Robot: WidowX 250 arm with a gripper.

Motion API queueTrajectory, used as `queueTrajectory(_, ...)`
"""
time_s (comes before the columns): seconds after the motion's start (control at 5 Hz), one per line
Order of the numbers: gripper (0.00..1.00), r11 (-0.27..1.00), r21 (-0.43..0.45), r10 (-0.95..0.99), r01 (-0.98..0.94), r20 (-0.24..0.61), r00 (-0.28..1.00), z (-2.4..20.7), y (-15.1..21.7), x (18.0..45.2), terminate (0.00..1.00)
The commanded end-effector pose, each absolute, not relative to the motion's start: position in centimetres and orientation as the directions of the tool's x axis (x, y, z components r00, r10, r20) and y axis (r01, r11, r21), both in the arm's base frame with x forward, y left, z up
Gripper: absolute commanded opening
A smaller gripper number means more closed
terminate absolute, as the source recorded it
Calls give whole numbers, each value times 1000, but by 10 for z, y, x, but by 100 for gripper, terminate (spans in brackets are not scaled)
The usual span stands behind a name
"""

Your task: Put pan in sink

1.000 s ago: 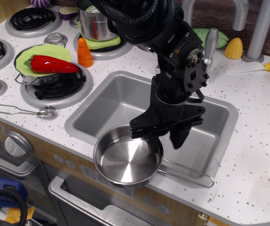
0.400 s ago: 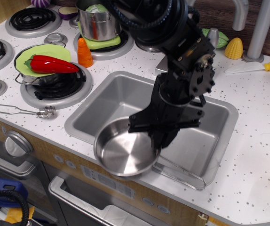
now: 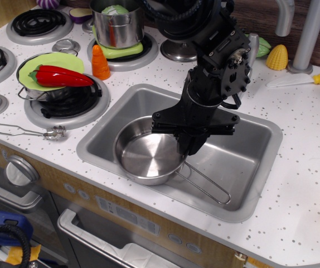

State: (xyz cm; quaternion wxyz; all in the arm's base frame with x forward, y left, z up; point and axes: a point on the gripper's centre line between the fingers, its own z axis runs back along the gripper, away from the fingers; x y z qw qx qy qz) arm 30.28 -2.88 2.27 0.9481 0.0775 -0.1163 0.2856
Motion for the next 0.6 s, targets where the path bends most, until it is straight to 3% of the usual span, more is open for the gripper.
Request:
queueTrajectory(0.0, 0, 836, 58, 497, -546, 346, 796, 25, -24, 321, 0)
queueTrajectory(0.2, 0, 855, 89, 441, -511, 395, 806, 23, -17, 333, 0)
queueTrajectory(0.4, 100, 873, 87, 399, -479, 436, 807, 22, -17, 329, 100)
